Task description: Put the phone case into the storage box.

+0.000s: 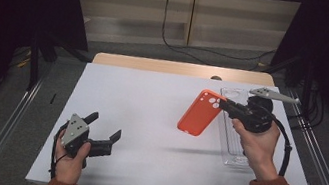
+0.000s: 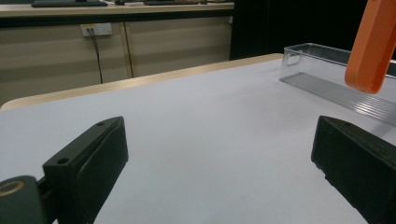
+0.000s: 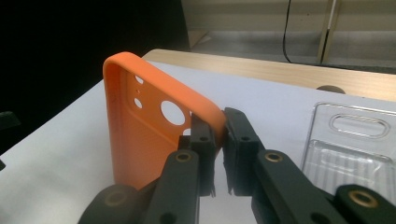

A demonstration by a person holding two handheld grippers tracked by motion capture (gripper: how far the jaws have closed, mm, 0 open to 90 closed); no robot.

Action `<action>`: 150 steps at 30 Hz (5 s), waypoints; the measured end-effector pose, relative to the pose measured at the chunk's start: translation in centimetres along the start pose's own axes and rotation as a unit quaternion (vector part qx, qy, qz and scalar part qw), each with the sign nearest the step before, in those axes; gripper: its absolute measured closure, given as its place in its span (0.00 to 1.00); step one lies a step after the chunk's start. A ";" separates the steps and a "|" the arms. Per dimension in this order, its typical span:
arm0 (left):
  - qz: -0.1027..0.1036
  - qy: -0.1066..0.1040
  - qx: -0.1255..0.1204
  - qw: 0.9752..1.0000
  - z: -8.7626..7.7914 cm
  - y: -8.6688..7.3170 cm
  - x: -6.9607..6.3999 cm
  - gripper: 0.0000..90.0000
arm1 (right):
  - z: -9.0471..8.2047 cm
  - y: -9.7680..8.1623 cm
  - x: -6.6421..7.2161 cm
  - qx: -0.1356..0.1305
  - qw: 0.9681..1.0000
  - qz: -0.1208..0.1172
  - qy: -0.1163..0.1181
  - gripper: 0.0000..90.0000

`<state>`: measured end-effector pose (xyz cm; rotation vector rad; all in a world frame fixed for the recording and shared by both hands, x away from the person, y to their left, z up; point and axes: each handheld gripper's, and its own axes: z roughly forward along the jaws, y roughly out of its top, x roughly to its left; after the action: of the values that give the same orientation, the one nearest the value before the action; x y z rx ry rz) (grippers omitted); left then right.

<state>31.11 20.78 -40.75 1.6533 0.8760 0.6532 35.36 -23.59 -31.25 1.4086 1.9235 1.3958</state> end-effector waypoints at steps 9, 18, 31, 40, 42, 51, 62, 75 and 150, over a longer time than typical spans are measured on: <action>-0.015 0.021 -0.011 1.000 -0.2 -0.8 0.7 0.04 | -0.5 0.5 -0.9 -0.013 1.000 -0.003 -0.010 0.92; -0.024 0.010 -0.011 1.000 -0.5 -1.7 1.1 0.03 | -1.0 1.0 -1.8 -0.026 0.999 -0.008 -0.023 0.92; -0.021 0.014 -0.010 1.000 0.0 -1.9 0.8 0.03 | -1.0 2.0 -2.9 -0.039 0.998 -0.019 -0.035 0.92; -0.025 0.018 -0.012 0.999 -0.1 -2.0 0.7 0.03 | -1.1 2.9 -3.5 -0.048 0.997 -0.032 -0.045 0.92; -0.024 0.018 -0.010 0.999 -0.2 -2.0 0.8 0.03 | -1.3 3.1 -3.7 -0.051 0.997 -0.038 -0.051 0.92; -0.027 0.020 -0.010 0.999 -0.4 -2.2 0.8 0.03 | -2.4 3.9 -4.8 -0.061 0.995 -0.045 -0.073 0.92; -0.033 0.013 -0.008 0.999 -0.4 -2.2 0.5 0.03 | -2.7 4.6 -6.0 -0.068 0.992 -0.055 -0.096 0.92; -0.034 0.016 -0.006 0.999 -0.5 -2.2 0.6 0.03 | -2.2 5.0 -7.3 -0.066 0.989 -0.066 -0.117 0.92; -0.028 0.017 0.003 0.999 -0.3 -2.4 0.8 0.03 | 6.2 3.7 -11.9 0.003 0.969 -0.146 -0.197 0.92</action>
<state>30.76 21.89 -43.01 1.6203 0.9456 0.6416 46.95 -30.94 -33.58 1.2311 1.7818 0.8974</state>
